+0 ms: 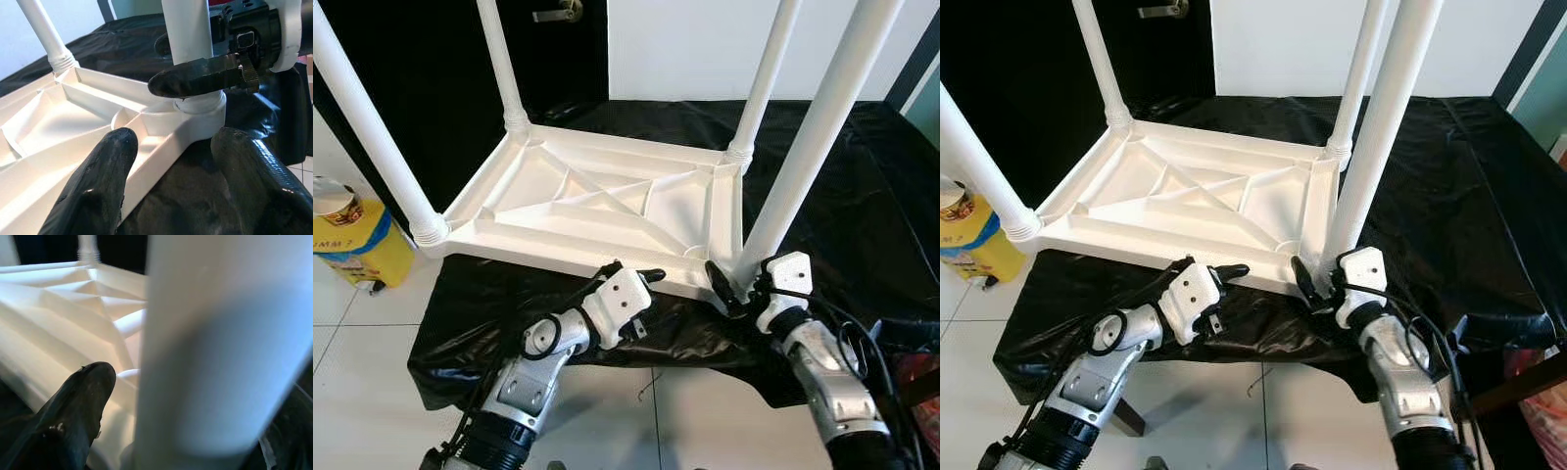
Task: Building children table
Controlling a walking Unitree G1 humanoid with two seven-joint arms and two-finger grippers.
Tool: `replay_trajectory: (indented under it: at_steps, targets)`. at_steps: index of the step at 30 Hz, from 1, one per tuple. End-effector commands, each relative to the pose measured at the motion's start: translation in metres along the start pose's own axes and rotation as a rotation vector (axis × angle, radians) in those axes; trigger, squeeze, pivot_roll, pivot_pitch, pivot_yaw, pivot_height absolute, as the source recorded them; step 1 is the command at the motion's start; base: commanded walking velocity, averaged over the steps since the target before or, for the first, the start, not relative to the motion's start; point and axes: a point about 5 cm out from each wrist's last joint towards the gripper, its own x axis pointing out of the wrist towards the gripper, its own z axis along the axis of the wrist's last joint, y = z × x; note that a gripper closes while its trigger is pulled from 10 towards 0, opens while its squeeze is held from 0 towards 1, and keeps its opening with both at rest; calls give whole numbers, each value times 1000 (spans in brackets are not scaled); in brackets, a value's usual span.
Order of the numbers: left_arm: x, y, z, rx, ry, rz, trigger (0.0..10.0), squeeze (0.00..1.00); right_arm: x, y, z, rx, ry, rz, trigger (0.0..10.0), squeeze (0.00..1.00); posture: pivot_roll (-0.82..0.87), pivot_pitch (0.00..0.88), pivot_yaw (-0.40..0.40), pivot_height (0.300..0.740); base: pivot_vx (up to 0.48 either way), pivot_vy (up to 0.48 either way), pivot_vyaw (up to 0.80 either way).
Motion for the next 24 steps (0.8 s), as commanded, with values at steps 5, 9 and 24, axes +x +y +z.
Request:
replay_trajectory:
  at_steps: [5,9,24]
  targets:
    - [-1,1,0,-7,7,28,10000,0,3,-6,0,-6,6,56,10000,0,-31,44,-35,740,0,0,0]
    - [-1,0,1,-6,7,25,10000,0,12,-7,-2,-30,30,139,4784,0,-24,45,-31,740,0,0,0]
    - [-3,-2,2,-17,15,16,10000,0,8,-4,-14,-27,74,196,10000,0,-20,59,-25,740,0,0,0]
